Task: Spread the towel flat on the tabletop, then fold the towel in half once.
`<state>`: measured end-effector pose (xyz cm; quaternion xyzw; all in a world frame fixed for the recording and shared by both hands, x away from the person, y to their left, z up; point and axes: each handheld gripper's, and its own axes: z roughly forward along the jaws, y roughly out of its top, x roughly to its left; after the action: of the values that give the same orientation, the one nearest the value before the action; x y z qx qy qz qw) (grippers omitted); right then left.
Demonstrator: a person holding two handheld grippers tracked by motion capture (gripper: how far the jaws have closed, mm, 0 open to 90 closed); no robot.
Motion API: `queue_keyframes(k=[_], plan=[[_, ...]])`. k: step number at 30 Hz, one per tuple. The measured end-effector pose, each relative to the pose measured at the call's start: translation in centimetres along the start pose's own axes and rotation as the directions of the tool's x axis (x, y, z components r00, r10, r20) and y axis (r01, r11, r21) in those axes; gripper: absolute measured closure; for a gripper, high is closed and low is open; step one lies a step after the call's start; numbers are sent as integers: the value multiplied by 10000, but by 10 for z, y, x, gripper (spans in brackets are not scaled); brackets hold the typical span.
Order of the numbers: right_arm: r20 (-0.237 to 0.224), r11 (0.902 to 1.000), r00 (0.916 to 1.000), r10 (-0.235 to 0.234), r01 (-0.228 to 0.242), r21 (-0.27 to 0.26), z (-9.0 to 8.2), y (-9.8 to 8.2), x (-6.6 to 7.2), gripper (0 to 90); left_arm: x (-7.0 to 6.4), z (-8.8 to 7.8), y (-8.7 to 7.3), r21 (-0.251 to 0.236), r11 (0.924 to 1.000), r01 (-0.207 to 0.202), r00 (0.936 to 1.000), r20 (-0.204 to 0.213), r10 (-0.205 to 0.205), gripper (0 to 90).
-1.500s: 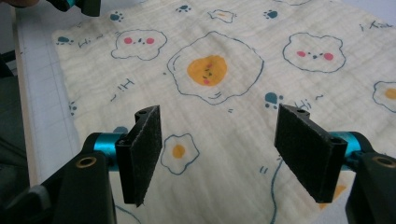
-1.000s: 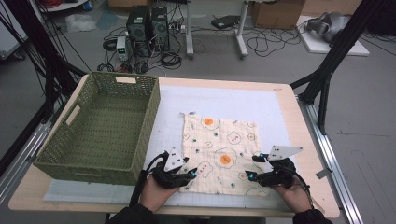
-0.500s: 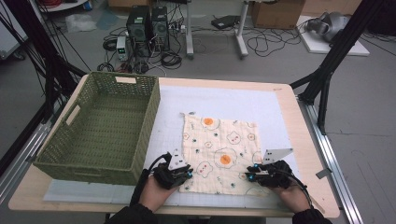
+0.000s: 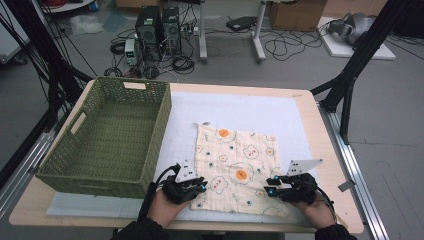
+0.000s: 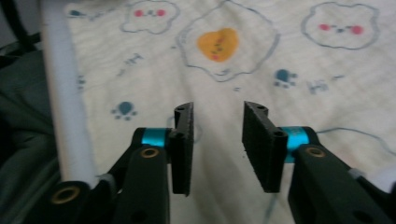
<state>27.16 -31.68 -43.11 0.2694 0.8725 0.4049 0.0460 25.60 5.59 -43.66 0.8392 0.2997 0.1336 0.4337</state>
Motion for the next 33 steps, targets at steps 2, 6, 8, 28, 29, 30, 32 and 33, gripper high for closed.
queue_keyframes(k=[2, 6, 8, 28, 29, 30, 32, 33], plan=[[73, 9995, 9996, 288, -287, -126, -1, 1, -8, 551, 2, 1, 3, -148, 9998, 120, 9999, -54, -121, 667], [246, 9958, 9964, 814, -802, -441, -4, 5, -26, 463, 10, 7, 15, -298, 9991, 317, 9994, -141, -321, 619], [298, 9950, 9964, 798, -779, -618, -7, 8, -32, 448, 15, 11, 23, -374, 9983, 451, 9988, -148, -457, 607], [1122, 9931, 9898, 874, -778, -874, -17, 59, -91, 385, 63, 44, 80, -893, 9828, 1615, 9817, -871, -1692, 628], [1171, 9933, 9889, 912, -819, -818, -16, 61, -93, 384, 65, 47, 80, -878, 9816, 1696, 9795, -952, -1777, 628], [1314, 9940, 9875, 871, -774, -771, -15, 63, -96, 384, 68, 49, 79, -846, 9804, 1777, 9769, -1050, -1861, 628], [1485, 9935, 9850, 877, -757, -847, -11, 62, -102, 394, 73, 55, 76, -598, 9806, 1867, 9720, -1336, -1932, 629], [1569, 9940, 9833, 922, -814, -737, -8, 61, -104, 395, 76, 57, 74, -541, 9785, 1988, 9685, -1417, -2046, 628]])
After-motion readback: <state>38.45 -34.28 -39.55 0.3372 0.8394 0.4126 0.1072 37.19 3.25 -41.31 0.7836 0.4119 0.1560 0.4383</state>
